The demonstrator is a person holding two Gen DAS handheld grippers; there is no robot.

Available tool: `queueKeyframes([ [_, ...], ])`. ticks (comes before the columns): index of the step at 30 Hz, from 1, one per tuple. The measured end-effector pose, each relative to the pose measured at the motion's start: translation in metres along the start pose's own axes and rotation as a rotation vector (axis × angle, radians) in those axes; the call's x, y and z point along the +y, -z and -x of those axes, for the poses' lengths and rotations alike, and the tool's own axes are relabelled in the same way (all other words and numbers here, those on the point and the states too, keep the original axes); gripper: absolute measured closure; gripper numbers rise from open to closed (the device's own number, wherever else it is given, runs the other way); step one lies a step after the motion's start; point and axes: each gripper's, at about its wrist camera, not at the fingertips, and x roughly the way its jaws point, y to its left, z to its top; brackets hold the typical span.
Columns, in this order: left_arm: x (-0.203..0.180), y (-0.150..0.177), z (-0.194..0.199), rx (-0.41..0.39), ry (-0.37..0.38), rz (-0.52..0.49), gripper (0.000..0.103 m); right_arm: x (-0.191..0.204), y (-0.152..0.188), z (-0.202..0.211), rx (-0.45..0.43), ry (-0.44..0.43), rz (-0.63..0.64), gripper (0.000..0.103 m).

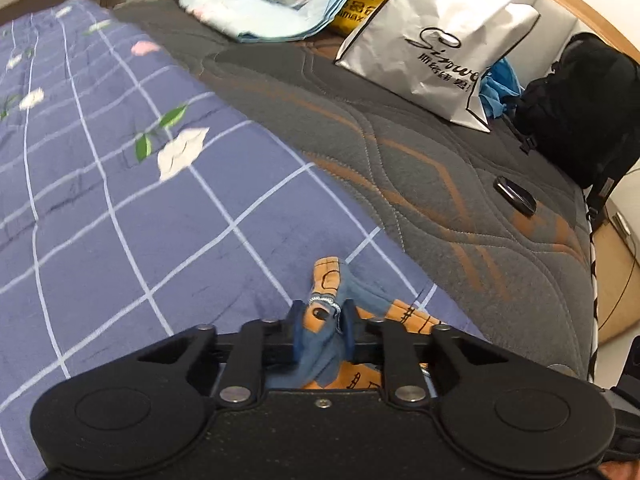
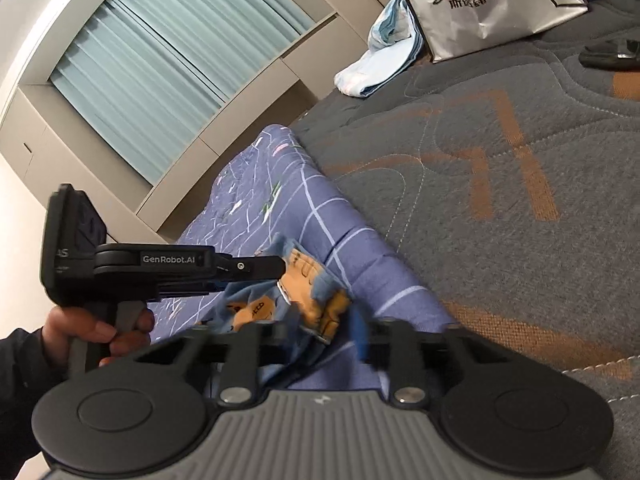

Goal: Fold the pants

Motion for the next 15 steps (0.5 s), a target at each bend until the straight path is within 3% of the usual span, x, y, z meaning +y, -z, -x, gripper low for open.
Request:
queueKeyframes([
  [7, -0.018, -0.004, 0.015, -0.080, 0.007, -0.040, 0.088, 0.001, 0.002, 0.014, -0.116, -0.013, 0.018, 0.089],
  [11, -0.022, -0.004, 0.009, -0.075, 0.004, -0.045, 0.088, -0.004, 0.002, 0.021, -0.162, -0.005, -0.002, 0.089],
  [13, -0.020, 0.000, 0.004, -0.072, -0.007, -0.038, 0.083, -0.005, 0.001, 0.018, -0.154, 0.002, -0.007, 0.089],
  [15, -0.017, 0.002, 0.001, -0.067, -0.015, -0.021, 0.070, -0.007, 0.001, 0.015, -0.145, 0.003, -0.014, 0.089],
])
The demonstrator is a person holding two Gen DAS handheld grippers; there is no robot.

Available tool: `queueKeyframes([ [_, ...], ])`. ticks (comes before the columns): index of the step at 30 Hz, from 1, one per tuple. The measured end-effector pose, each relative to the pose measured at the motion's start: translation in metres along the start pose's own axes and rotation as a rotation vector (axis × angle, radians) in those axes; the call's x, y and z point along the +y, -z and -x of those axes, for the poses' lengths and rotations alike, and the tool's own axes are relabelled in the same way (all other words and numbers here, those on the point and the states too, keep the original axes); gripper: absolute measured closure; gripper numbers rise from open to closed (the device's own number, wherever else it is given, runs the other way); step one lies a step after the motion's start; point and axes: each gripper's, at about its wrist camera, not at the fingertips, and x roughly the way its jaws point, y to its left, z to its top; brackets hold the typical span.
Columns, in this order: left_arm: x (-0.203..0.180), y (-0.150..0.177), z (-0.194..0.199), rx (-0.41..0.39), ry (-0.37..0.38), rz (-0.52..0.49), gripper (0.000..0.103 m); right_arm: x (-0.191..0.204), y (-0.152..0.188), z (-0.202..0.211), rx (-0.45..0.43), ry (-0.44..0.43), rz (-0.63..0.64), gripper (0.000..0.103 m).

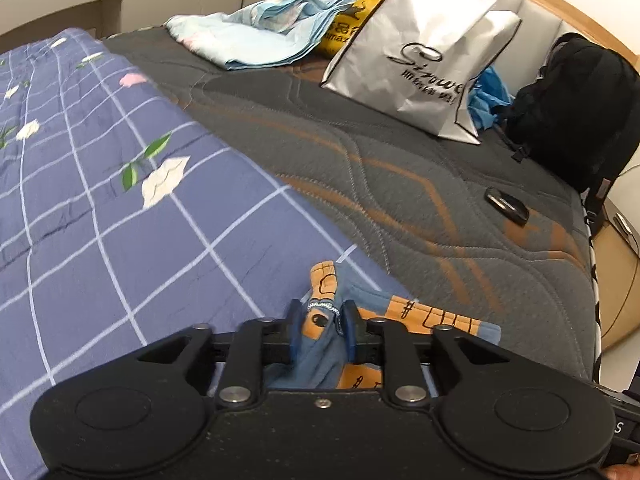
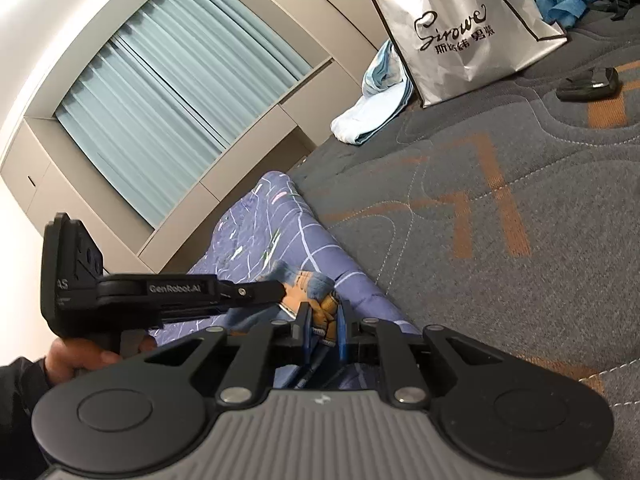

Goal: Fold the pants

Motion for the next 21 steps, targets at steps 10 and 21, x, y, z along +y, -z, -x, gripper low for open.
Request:
queueKeyframes([
  [10, 0.003, 0.016, 0.048, -0.085, -0.083, -0.064, 0.018, -0.010, -0.001, -0.004, 0.026, -0.014, -0.038, 0.075],
  [21, -0.029, 0.095, 0.114, -0.115, -0.181, -0.251, 0.009, -0.003, 0.000, 0.010, -0.046, -0.039, 0.002, 0.009],
])
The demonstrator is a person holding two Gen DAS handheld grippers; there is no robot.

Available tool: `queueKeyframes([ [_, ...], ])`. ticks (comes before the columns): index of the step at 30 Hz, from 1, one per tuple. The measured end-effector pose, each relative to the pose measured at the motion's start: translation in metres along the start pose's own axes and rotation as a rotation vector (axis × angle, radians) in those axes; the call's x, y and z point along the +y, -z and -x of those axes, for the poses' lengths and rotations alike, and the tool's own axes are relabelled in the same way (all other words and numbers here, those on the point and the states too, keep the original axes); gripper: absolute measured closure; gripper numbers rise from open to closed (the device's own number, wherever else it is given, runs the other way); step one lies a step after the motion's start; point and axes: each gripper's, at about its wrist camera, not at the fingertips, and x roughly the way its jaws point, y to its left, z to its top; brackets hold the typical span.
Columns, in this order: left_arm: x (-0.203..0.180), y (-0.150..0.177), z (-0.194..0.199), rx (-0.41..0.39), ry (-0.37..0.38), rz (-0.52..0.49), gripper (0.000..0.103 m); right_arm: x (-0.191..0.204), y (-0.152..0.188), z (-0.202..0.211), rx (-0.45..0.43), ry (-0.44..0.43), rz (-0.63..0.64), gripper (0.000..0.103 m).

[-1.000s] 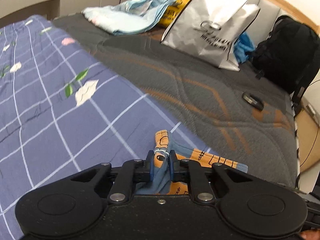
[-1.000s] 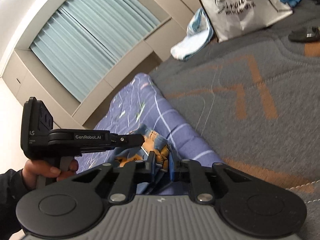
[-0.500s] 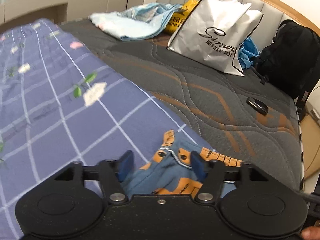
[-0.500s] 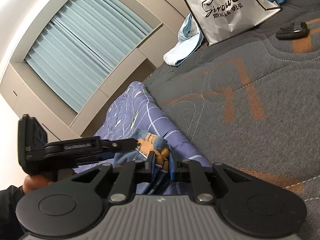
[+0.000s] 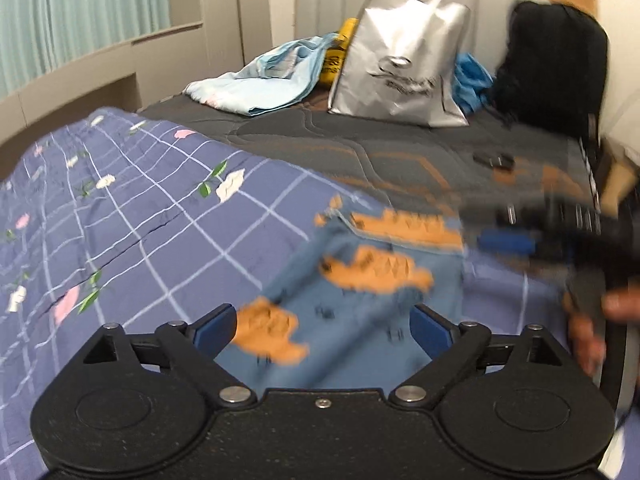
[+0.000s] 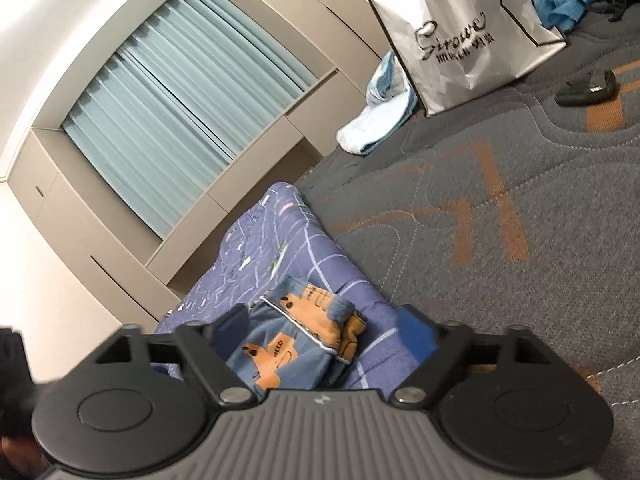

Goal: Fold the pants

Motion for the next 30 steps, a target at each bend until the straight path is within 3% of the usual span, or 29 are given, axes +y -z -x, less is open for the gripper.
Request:
queueKeyframes([
  [2, -0.012, 0.012, 0.008, 0.004, -0.028, -0.051, 0.009, 0.002, 0.000, 0.002, -0.012, -0.010, 0.013, 0.000],
  [5, -0.027, 0.026, 0.015, 0.018, -0.072, -0.111, 0.010, 0.005, -0.001, 0.004, -0.027, -0.036, 0.034, 0.000],
  [10, -0.049, 0.038, 0.021, 0.031, -0.070, -0.185, 0.021, 0.012, 0.001, 0.006, -0.034, -0.079, 0.071, 0.000],
  [12, -0.055, 0.040, 0.020, 0.045, -0.070, -0.206, 0.031, 0.015, 0.002, 0.007, -0.035, -0.105, 0.091, 0.000],
  [17, -0.054, 0.039, 0.016, 0.066, -0.071, -0.174, 0.044, 0.023, 0.005, 0.007, -0.026, -0.153, 0.130, 0.000],
  [23, -0.056, 0.037, 0.010, 0.098, -0.032, -0.158, 0.076, 0.024, 0.006, 0.006, -0.019, -0.163, 0.126, 0.000],
  [30, -0.057, 0.030, 0.014, 0.080, -0.010, -0.118, 0.071, 0.023, 0.006, 0.006, -0.013, -0.171, 0.124, 0.000],
])
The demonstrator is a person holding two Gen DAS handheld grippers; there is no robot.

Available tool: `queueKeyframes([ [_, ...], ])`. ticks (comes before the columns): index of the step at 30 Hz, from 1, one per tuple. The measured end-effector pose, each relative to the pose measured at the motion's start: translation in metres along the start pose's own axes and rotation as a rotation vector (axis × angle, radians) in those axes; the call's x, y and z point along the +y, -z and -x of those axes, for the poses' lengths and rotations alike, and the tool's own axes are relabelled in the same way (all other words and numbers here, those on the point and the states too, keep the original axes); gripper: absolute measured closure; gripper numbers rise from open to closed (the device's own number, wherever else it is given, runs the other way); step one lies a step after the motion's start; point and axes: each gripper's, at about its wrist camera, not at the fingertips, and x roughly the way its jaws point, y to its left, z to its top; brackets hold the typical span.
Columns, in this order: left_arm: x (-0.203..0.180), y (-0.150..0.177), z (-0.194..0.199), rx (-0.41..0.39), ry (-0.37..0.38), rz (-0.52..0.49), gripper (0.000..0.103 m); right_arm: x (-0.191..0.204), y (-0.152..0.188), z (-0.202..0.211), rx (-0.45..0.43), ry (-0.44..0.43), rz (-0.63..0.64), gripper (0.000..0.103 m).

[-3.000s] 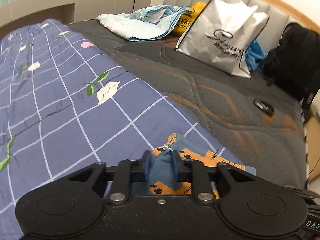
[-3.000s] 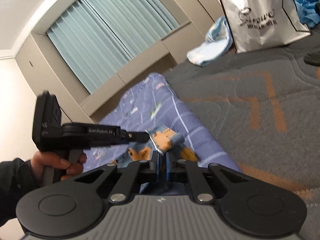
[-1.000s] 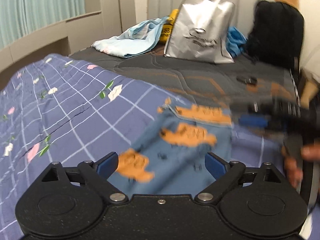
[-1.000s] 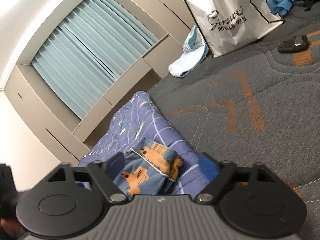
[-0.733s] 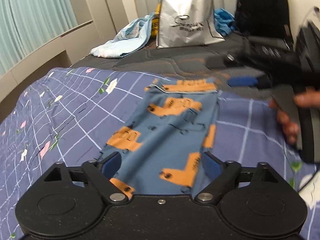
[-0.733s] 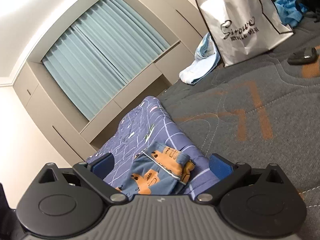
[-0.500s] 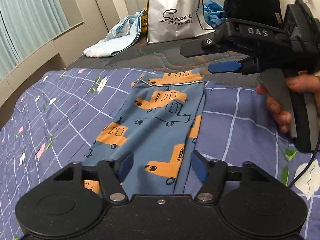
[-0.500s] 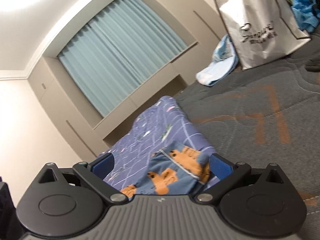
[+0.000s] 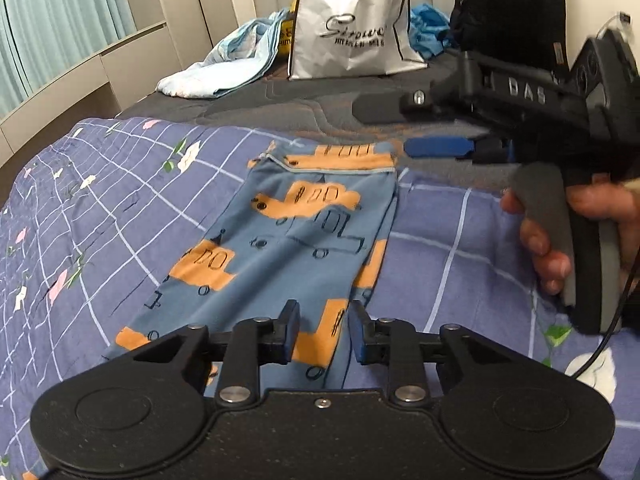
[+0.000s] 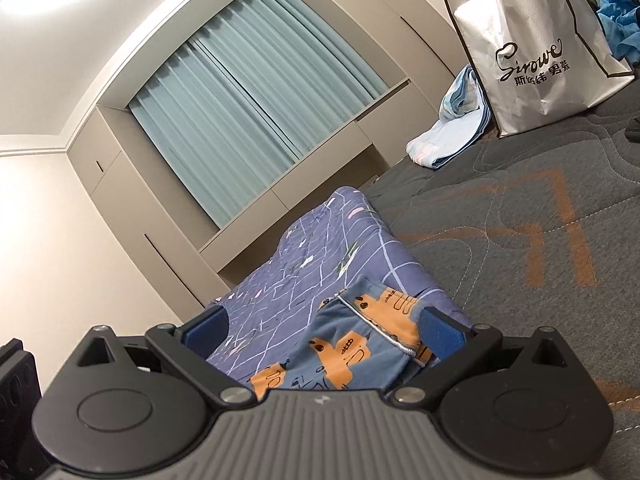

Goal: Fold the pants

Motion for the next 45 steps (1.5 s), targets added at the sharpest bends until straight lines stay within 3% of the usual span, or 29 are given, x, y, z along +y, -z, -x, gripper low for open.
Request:
queueKeyframes([
  [4, 0.001, -0.011, -0.006, -0.019, 0.000, 0.052, 0.069, 0.001, 0.000, 0.000, 0.003, -0.003, 0.002, 0.000],
  [9, -0.012, -0.016, -0.017, -0.002, -0.017, -0.007, 0.067, 0.001, 0.000, -0.001, 0.006, 0.000, -0.001, 0.000],
  [10, -0.014, -0.016, -0.018, 0.003, -0.028, -0.024, 0.069, 0.001, 0.000, 0.000, 0.005, -0.001, -0.001, 0.000],
  [11, -0.016, -0.015, -0.019, 0.010, -0.038, -0.035, 0.080, 0.001, 0.000, 0.000, 0.004, -0.002, -0.001, 0.000],
  [12, -0.016, -0.015, -0.020, 0.014, -0.044, -0.038, 0.098, 0.001, 0.000, 0.000, 0.004, -0.003, 0.000, 0.000],
  [13, -0.016, -0.014, -0.020, 0.017, -0.046, -0.033, 0.101, 0.001, 0.000, 0.000, 0.004, -0.004, 0.000, 0.000],
  [18, -0.011, -0.015, -0.013, -0.003, -0.015, 0.037, 0.103, 0.001, 0.000, 0.001, -0.002, -0.008, -0.001, 0.000],
  [25, -0.018, -0.010, -0.017, 0.014, 0.013, 0.025, 0.102, 0.000, 0.000, 0.001, 0.001, -0.006, -0.003, 0.000],
  [28, -0.014, -0.007, -0.016, 0.001, 0.032, 0.069, 0.085, -0.001, 0.000, 0.000, 0.006, -0.002, -0.011, 0.000],
  [30, -0.013, -0.007, -0.011, -0.013, 0.033, 0.089, 0.055, -0.002, 0.000, 0.000, 0.008, -0.001, -0.016, 0.000],
  [32, -0.013, -0.004, -0.002, -0.038, 0.011, 0.106, 0.037, -0.002, 0.000, -0.001, 0.014, -0.001, -0.020, 0.000],
  [38, 0.001, 0.024, 0.028, -0.069, -0.128, 0.237, 0.023, -0.004, 0.000, -0.003, 0.024, 0.002, -0.035, 0.000],
  [45, 0.049, 0.086, 0.075, -0.070, -0.302, 0.519, 0.018, -0.008, 0.000, -0.004, 0.028, 0.012, -0.055, 0.000],
])
